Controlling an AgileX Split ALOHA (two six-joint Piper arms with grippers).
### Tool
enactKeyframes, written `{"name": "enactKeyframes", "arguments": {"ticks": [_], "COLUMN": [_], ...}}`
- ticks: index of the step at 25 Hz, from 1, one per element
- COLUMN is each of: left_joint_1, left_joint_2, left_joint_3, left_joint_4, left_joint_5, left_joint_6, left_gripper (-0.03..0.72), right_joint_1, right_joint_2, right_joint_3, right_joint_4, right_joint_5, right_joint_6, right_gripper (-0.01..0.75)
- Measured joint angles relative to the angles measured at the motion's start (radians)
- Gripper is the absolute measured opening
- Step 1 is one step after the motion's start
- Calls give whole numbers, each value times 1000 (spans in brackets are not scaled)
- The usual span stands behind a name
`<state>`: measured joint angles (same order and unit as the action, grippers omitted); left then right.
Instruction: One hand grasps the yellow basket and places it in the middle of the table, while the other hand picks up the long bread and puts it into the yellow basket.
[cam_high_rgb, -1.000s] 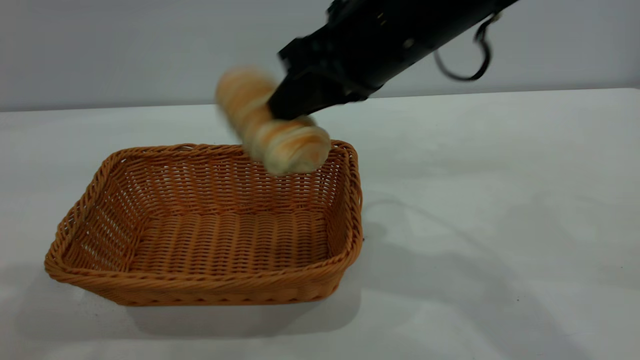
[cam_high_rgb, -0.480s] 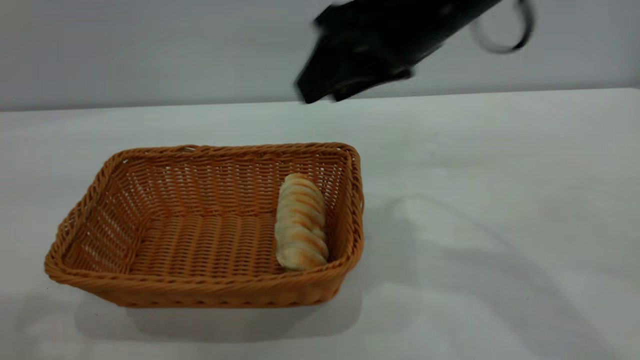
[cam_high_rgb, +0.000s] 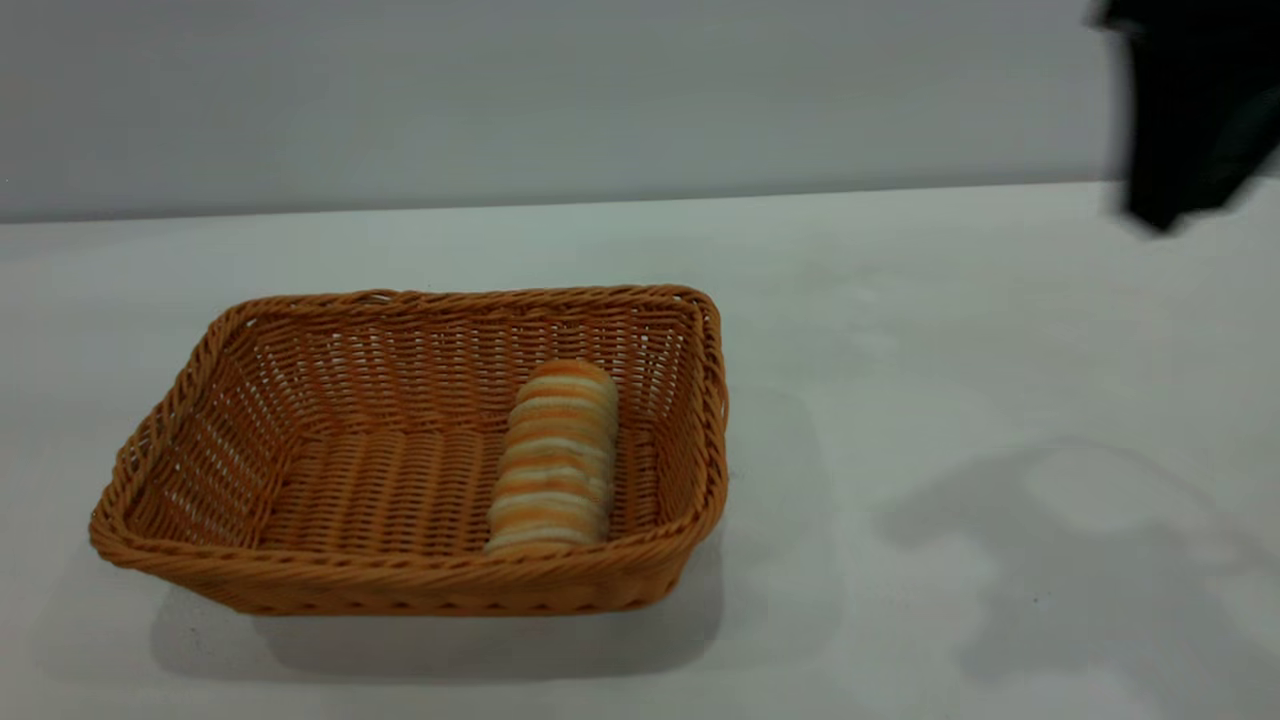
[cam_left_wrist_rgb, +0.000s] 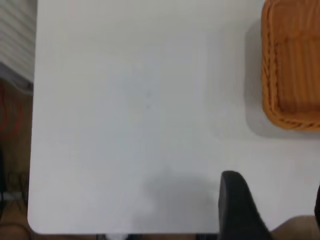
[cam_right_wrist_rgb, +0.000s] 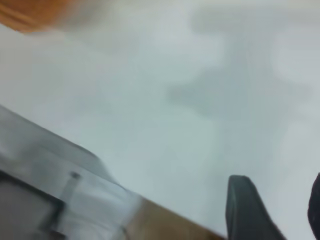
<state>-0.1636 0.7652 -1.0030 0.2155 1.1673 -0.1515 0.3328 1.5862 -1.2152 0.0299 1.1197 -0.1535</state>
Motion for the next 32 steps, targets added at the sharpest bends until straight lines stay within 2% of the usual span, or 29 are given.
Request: {"name": "enactKeyframes", "arguments": {"ticks": [3,8,15,22,28,32], "left_joint_1": [0,0,0,0,0,0], "left_joint_2": [-58,-152,-329,-529,-658,-708], "left_joint_3": [0,0,0,0,2,92], "left_joint_4": [0,-10,-74,-73,-73,-121], "left_joint_5": [0,0,0,1,1,1], "left_joint_6": [0,0,47,57,57,76], "left_gripper": [432,432,432,432,432,432], "right_joint_1": [-3,-3,-3,-3,-3,-3], "right_joint_2": [-53,-185,-495,-874,-1197,-1372], "right_joint_3": [0,0,0,11,150,283], "right_joint_4": [-149,-225,-100,32,88,121], "right_joint_5": [82,97,116,117,117,117], "right_joint_6": [105,176,181,176,153,114], "right_gripper": [342,342,341,341,341,341]}}
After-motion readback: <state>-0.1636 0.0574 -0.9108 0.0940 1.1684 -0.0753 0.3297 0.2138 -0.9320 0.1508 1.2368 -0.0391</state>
